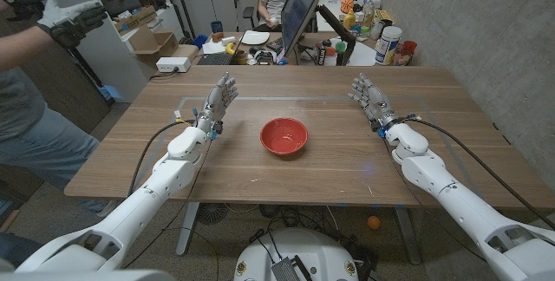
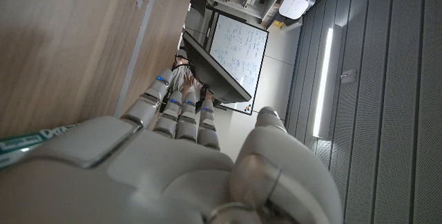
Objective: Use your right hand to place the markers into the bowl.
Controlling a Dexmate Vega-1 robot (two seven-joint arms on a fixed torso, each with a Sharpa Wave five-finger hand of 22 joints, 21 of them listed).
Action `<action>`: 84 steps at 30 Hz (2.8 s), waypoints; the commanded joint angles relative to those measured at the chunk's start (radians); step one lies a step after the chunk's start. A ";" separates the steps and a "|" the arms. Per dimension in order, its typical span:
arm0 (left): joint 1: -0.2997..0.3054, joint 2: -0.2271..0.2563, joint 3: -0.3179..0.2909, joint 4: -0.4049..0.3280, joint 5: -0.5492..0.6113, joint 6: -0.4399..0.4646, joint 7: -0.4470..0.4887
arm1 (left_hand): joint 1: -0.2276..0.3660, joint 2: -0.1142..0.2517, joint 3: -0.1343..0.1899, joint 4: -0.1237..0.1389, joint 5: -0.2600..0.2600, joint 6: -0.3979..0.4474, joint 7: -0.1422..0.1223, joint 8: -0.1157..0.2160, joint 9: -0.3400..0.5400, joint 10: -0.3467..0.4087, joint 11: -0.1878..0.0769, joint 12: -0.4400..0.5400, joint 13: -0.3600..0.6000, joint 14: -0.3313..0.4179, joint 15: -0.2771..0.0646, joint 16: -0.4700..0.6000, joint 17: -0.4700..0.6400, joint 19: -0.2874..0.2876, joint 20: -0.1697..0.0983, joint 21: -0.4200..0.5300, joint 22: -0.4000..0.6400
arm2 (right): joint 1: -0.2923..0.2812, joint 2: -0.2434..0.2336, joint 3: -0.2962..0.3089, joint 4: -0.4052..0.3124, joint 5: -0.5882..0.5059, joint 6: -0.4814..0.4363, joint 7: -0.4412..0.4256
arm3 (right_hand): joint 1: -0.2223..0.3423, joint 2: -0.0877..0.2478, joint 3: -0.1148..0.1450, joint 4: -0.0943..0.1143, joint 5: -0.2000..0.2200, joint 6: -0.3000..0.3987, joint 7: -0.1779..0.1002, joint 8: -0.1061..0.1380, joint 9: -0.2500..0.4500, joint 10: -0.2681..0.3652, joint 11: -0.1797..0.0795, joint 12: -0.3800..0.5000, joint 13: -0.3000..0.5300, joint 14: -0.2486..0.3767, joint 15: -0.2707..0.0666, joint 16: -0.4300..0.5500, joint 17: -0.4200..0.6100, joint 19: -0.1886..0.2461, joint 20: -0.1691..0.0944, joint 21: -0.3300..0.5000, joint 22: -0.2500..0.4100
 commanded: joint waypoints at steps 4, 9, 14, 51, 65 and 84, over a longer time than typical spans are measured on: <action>0.004 -0.042 -0.036 0.006 0.020 0.029 -0.041 | 0.010 0.000 0.006 0.001 0.007 0.001 0.005 0.006 0.005 -0.001 0.004 0.005 0.003 -0.001 0.007 0.004 0.002 0.003 0.005 0.004 0.002 | -0.003 0.010 0.011 0.005 -0.002 -0.010 0.017 | 0.009 -0.001 0.006 -0.002 0.005 0.004 0.000 0.005 0.005 0.007 0.000 0.003 0.004 0.009 0.000 0.007 0.002 0.006 0.001 0.006 0.003; 0.001 -0.051 -0.042 0.011 0.033 0.038 -0.051 | 0.009 0.000 0.006 0.000 0.007 0.001 0.005 0.006 0.005 -0.001 0.003 0.004 0.003 -0.001 0.007 0.004 0.002 0.003 0.008 0.004 0.002 | -0.015 0.003 0.022 -0.007 -0.002 -0.005 0.016 | 0.019 -0.001 0.010 -0.009 0.006 0.003 0.000 0.005 0.005 0.006 -0.001 0.002 0.004 0.010 0.001 0.005 0.000 0.009 0.004 0.007 0.003; -0.002 -0.057 -0.050 0.006 0.043 0.043 -0.056 | 0.009 0.000 0.006 0.000 0.007 0.002 0.005 0.006 0.005 -0.001 0.004 0.004 0.003 0.000 0.008 0.004 0.002 0.002 0.008 0.003 0.002 | -0.028 -0.012 0.031 -0.035 -0.012 -0.001 0.003 | 0.035 -0.004 0.015 -0.023 0.007 0.002 -0.001 0.004 0.005 0.006 0.001 0.002 0.004 0.015 0.006 0.004 -0.005 0.020 0.017 0.010 0.002; 0.027 -0.061 -0.080 -0.029 0.056 0.058 -0.075 | 0.008 0.003 0.006 -0.003 0.006 0.009 0.004 0.007 0.005 0.003 0.002 0.004 0.003 0.004 0.007 0.004 0.003 0.001 0.016 0.003 0.002 | -0.113 -0.195 -0.010 -0.335 -0.335 -0.162 -0.267 | 0.165 -0.033 0.053 -0.109 0.013 0.057 -0.047 0.020 0.006 0.042 -0.015 0.010 0.005 0.053 -0.001 0.001 -0.026 0.068 0.065 0.015 0.001; 0.025 -0.067 -0.073 -0.024 0.062 0.055 -0.081 | 0.007 0.004 0.006 -0.004 0.006 0.011 0.002 0.007 0.005 0.005 0.002 0.004 0.003 0.006 0.005 0.004 0.003 -0.001 0.018 0.003 0.002 | -0.124 -0.246 -0.016 -0.418 -0.412 -0.254 -0.309 | 0.198 -0.056 0.056 -0.118 0.017 0.060 -0.061 0.017 0.006 0.042 -0.019 0.008 0.006 0.058 0.004 -0.002 -0.029 0.076 0.081 0.013 0.001; 0.027 -0.071 -0.079 -0.016 0.059 0.043 -0.082 | 0.006 0.005 0.005 -0.005 0.006 0.014 0.001 0.007 0.005 0.006 -0.001 0.004 0.003 0.006 0.003 0.003 0.003 -0.003 0.025 0.002 0.002 | -0.108 -0.302 -0.050 -0.516 -0.545 -0.417 -0.341 | 0.248 -0.077 0.064 -0.115 0.023 0.097 -0.131 0.024 0.008 0.032 -0.036 0.005 0.009 0.067 0.039 -0.005 -0.032 0.071 0.138 0.006 0.002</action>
